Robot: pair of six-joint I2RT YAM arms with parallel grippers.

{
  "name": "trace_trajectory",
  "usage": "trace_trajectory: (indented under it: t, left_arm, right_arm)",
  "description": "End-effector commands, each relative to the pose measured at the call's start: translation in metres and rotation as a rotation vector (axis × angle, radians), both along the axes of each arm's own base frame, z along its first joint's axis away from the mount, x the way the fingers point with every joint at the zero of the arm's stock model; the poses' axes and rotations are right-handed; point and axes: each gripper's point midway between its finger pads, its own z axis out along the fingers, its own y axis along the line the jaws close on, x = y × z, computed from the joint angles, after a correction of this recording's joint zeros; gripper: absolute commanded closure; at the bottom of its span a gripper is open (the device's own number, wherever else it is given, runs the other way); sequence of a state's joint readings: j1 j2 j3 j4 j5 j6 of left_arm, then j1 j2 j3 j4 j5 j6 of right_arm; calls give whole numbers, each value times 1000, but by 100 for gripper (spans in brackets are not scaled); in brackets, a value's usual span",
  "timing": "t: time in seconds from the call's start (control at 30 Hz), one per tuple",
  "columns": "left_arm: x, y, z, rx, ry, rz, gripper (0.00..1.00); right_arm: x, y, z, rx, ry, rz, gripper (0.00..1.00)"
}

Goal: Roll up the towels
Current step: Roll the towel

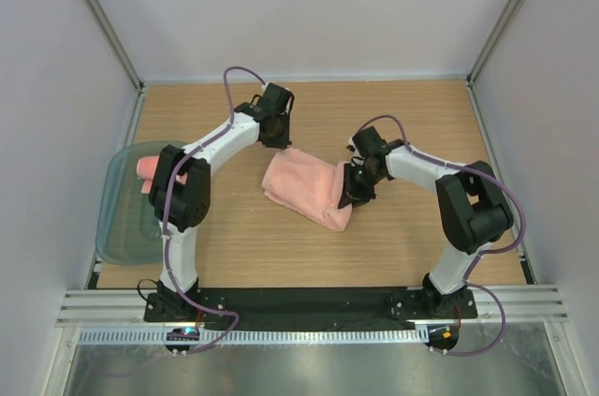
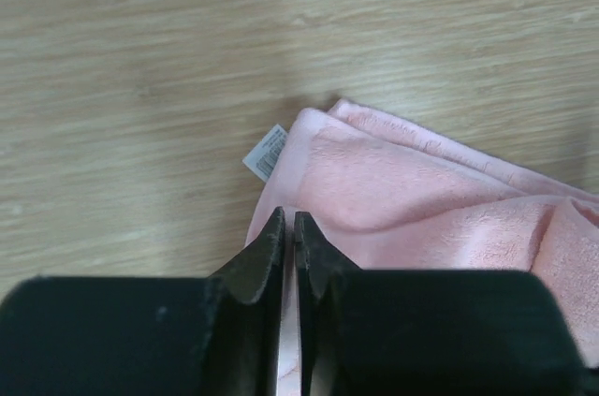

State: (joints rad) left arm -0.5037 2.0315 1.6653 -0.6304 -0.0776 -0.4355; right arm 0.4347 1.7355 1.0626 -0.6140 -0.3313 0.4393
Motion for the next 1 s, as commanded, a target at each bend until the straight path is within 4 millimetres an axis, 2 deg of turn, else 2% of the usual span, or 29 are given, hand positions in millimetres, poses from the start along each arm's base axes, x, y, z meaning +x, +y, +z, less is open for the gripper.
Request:
trace_trajectory:
  t: [0.0,0.03,0.1,0.13,0.2,0.27,0.33,0.37,0.43,0.47,0.5,0.53,0.57,0.63,0.67,0.7,0.73,0.8,0.83,0.9,0.93,0.97]
  left_arm:
    - [23,-4,30,-33,-137,-10,91]
    - [27,-5,23,-25,-138,-9,84]
    - [31,-5,11,-7,-127,-4,77]
    - [32,-4,-3,12,-105,-1,71]
    - [38,2,-8,51,-109,23,66]
    - [39,8,-12,82,-103,43,65]
    - [36,12,-6,83,-105,61,65]
    - [35,12,14,62,-137,71,65]
    - [25,15,21,39,-136,88,66]
    - [20,15,42,8,-168,93,66]
    - [15,14,49,-16,-170,102,67]
    - [4,13,49,-22,-159,94,67]
    - [-2,13,65,-44,-184,101,67]
    - [-15,11,75,-59,-187,97,68]
    - [-28,4,74,-61,-177,76,68]
    - [-39,0,87,-75,-199,62,68]
    - [-55,-17,90,-72,-208,25,68]
    - [-80,-31,89,-50,-217,-20,68]
    - [-105,-55,96,-52,-241,-89,67]
    - [-125,-64,89,1,-277,-107,65]
    - [-148,-83,86,4,-291,-168,64]
    - [-156,-89,84,17,-315,-183,61]
  right_arm:
    - [-12,-23,-25,-132,58,21,99]
    - [-12,-23,-25,-134,59,20,99]
    - [-11,-22,-24,-131,57,19,99]
    - [-11,-22,-23,-131,57,19,99]
    - [-11,-22,-22,-133,56,19,99]
    - [-12,-22,-21,-137,58,20,99]
    - [-10,-23,-19,-136,50,17,99]
    - [-10,-23,-18,-138,50,18,99]
    - [-8,-22,-15,-137,40,17,99]
    - [-8,-23,-15,-137,40,17,99]
    - [-7,-22,-14,-138,39,17,99]
    - [-6,-22,-13,-135,36,17,99]
    - [-5,-22,-12,-139,35,16,99]
    - [-3,-22,-9,-144,27,15,97]
    - [-3,-23,-7,-145,25,15,92]
    - [-2,-23,-6,-147,22,14,90]
    - [-1,-23,-5,-149,18,15,89]
    - [1,-21,-5,-145,18,14,88]
    - [0,-22,-6,-145,25,13,88]
    - [1,-20,-8,-141,31,14,87]
    - [0,-18,-8,-136,35,15,86]
    - [0,-18,-9,-132,39,15,85]
